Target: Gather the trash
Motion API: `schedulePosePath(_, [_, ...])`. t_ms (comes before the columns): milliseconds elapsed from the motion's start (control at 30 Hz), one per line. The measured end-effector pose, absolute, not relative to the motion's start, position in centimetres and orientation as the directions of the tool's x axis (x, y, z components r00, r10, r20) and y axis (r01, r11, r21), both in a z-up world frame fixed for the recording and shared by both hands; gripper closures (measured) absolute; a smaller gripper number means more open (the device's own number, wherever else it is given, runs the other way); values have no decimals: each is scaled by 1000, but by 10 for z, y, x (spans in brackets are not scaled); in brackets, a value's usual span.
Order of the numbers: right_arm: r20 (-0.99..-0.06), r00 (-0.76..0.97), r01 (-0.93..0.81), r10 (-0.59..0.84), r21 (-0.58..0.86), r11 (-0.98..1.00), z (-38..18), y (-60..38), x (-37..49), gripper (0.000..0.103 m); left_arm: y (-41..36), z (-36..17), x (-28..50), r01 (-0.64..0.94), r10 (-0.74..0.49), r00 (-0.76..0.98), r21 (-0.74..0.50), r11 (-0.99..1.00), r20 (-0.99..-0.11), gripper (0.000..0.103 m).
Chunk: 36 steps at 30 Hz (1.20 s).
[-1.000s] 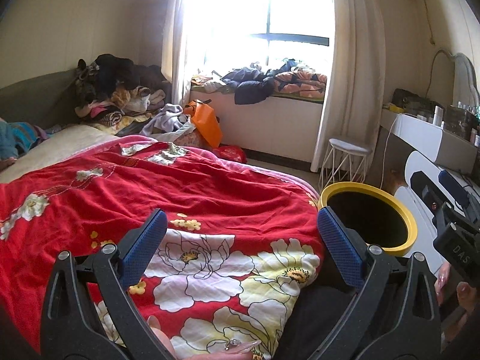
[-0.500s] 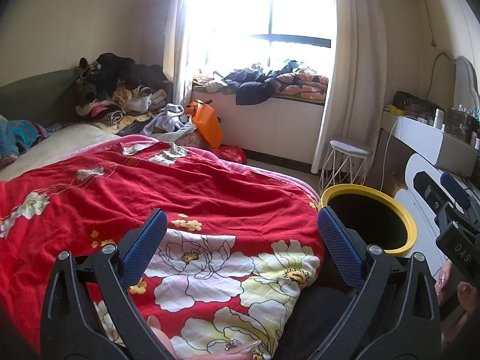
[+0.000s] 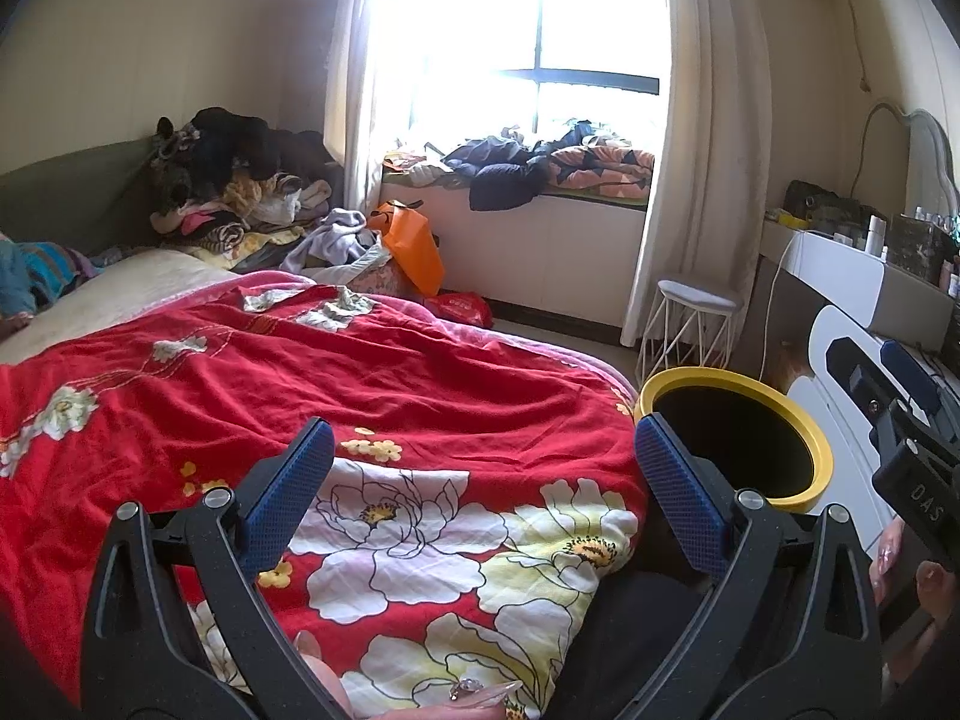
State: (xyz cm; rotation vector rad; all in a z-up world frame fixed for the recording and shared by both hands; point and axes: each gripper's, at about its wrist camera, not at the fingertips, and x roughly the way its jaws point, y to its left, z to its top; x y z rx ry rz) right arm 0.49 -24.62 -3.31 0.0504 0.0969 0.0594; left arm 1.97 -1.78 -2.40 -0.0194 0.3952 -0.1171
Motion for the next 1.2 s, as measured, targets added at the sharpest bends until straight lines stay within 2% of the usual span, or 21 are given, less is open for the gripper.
schedulePosePath(1200, [-101,993,-53,58,52,997,-33,-246,7,6,-19,-23,19,110,-120,915,-47,993,-384,11])
